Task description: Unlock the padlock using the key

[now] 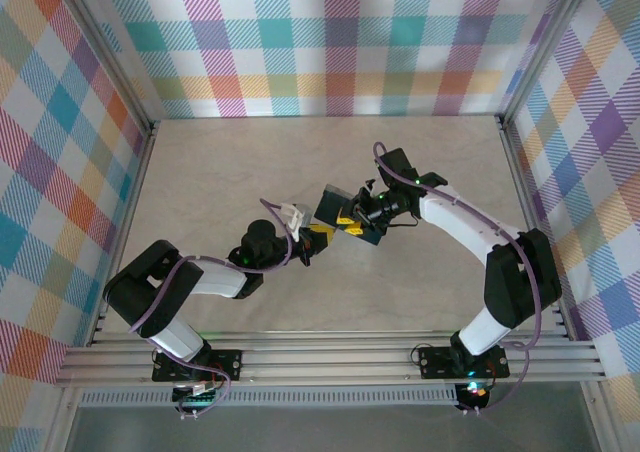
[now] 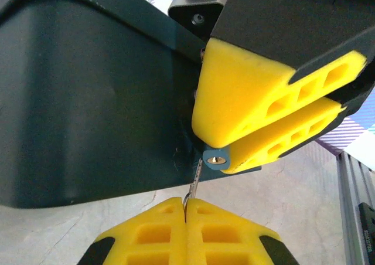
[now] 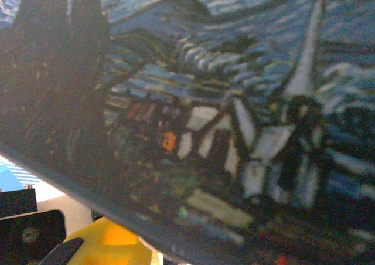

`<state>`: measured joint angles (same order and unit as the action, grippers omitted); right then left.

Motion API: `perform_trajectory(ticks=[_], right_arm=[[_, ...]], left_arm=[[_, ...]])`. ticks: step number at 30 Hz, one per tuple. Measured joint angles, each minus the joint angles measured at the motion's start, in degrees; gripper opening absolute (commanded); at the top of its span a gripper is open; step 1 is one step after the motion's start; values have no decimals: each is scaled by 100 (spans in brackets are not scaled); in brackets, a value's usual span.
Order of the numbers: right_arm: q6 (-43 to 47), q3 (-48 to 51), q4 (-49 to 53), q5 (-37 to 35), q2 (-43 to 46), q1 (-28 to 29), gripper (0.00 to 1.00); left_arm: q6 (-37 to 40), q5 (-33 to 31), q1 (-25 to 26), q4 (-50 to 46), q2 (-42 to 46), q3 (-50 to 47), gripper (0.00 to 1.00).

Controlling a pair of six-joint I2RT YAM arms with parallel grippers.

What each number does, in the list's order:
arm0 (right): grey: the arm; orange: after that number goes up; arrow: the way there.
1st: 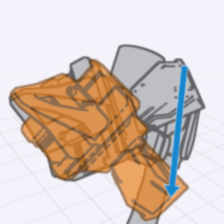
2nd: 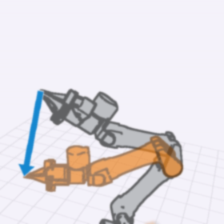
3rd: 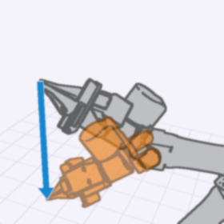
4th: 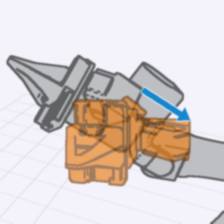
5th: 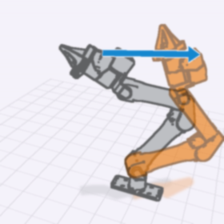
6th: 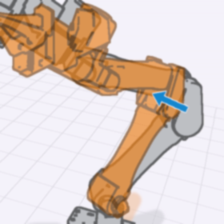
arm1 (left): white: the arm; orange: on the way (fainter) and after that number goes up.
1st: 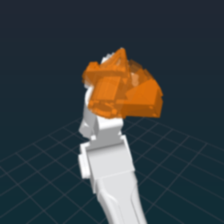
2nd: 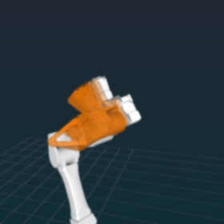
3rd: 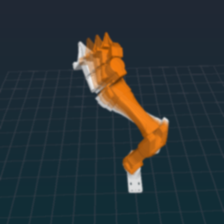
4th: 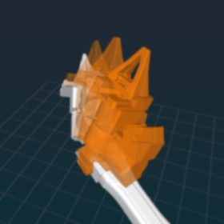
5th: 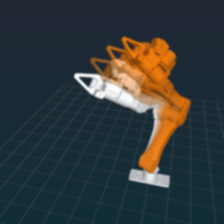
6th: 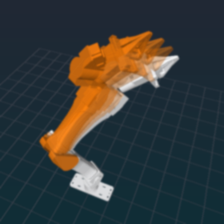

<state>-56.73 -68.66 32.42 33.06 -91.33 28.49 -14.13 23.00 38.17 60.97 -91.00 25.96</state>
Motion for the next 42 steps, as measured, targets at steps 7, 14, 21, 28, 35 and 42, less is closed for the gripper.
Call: perform_trajectory(ticks=[7, 14, 21, 28, 35, 42], right_arm=[[17, 50, 17, 0, 0, 2, 0], [15, 52, 17, 0, 0, 0, 0], [17, 52, 15, -20, 0, 0, 0], [17, 52, 15, -26, 2, 0, 0], [17, 120, -7, -26, 39, 0, 0], [17, 164, -33, -42, 85, -4, 0]], left_arm=[[-24, -15, 0, 70, 66, -31, 0], [-105, -11, 0, 74, 74, -39, 0], [-197, 13, 0, 282, 35, -267, 0], [-343, 116, 0, 531, -2, -363, 0], [-452, 199, 0, 544, -2, -345, 0], [-542, 247, 0, 634, -170, -203, 0]])
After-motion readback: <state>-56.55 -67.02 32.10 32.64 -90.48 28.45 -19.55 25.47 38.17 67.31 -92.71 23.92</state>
